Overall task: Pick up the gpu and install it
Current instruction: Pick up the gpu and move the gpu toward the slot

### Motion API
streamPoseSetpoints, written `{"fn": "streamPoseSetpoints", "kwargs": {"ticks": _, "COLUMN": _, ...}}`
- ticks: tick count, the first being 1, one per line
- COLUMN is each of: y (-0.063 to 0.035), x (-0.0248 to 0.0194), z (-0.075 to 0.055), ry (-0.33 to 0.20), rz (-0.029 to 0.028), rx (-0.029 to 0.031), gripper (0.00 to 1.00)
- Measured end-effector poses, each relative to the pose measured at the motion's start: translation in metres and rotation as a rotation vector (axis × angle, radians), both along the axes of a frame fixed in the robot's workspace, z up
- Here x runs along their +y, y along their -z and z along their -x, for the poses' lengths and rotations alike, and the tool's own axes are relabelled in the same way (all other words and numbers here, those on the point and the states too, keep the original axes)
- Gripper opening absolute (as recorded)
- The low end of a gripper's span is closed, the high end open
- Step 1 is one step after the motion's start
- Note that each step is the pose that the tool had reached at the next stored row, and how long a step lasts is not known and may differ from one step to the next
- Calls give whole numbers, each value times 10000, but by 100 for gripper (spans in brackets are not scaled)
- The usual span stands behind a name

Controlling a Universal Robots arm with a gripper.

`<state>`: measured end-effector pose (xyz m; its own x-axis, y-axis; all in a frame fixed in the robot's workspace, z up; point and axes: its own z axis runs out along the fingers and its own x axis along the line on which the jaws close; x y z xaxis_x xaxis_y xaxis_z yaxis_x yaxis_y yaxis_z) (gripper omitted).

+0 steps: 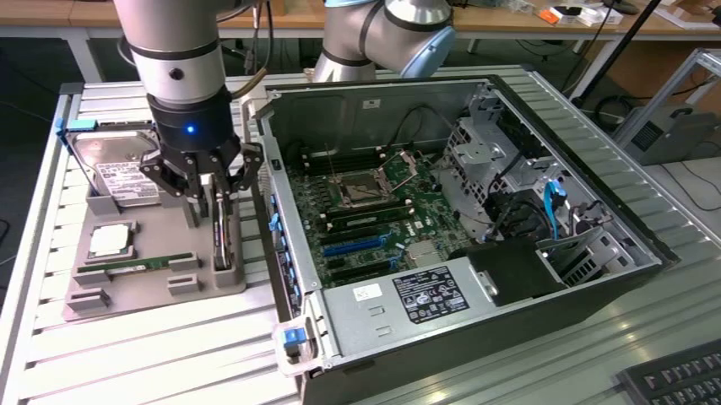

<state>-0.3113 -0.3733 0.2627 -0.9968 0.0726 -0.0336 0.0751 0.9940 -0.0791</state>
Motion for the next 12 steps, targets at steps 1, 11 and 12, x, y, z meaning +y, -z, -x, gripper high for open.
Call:
{"fn": "streamPoseSetpoints", "kwargs": {"ticks": 1, "y": 8, "x": 7, "z": 0, "ry": 0, "rz": 1, "rx": 0, "gripper": 36}}
{"fn": "streamPoseSetpoints", "kwargs": {"ticks": 11, "y": 101, "x": 68, "z": 0, "ry": -1, "rz": 8, "rx": -1, "gripper": 36}}
{"fn": "streamPoseSetpoints", "kwargs": {"ticks": 12, "y": 114, "x": 71, "z": 0, "ry": 0, "rz": 9, "rx": -1, "gripper": 36}}
